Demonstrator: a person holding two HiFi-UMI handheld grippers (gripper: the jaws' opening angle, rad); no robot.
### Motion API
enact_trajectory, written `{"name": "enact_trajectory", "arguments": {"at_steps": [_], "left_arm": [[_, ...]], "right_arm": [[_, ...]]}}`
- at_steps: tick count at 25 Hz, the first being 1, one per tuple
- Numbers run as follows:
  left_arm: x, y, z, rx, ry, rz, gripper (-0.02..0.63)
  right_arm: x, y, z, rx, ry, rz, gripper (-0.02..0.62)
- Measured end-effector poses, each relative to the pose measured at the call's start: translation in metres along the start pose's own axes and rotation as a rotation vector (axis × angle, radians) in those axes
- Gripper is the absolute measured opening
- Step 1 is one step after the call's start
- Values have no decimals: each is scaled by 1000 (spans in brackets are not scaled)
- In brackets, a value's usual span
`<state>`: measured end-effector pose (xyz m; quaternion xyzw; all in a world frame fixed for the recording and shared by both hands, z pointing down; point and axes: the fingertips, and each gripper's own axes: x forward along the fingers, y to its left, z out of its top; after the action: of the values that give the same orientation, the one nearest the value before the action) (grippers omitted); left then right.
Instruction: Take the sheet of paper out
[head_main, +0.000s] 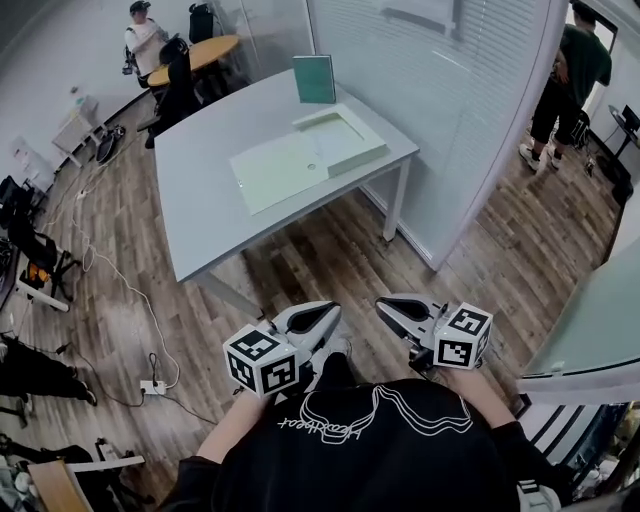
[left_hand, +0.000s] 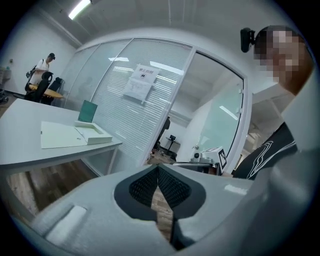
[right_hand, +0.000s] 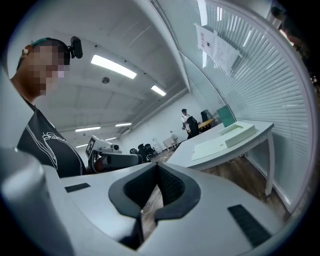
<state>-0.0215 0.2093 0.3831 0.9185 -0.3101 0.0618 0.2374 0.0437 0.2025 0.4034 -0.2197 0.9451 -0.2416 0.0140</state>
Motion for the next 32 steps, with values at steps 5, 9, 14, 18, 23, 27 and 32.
{"name": "enact_trajectory", "arguments": {"at_steps": [5, 9, 14, 18, 23, 27, 32], "left_arm": [[32, 92, 30, 0, 79, 19, 12], [49, 162, 57, -36, 111, 20, 12], [62, 223, 92, -71, 99, 11, 12], [74, 247, 120, -82, 64, -19, 13], [98, 261, 137, -106, 61, -49, 14], [129, 281, 146, -108, 88, -44, 14], [174, 311, 160, -160, 105, -23, 14]], "right_arm": [[59, -65, 25, 55, 13, -44, 11], [115, -107, 52, 63, 24, -58, 11], [167, -143, 83, 44, 29, -65, 11], [185, -163, 104, 18, 27, -78, 11], [192, -188, 124, 7, -8, -75, 11], [197, -228, 139, 23, -36, -64, 10], [200, -285, 156, 58, -46, -48, 11]]}}
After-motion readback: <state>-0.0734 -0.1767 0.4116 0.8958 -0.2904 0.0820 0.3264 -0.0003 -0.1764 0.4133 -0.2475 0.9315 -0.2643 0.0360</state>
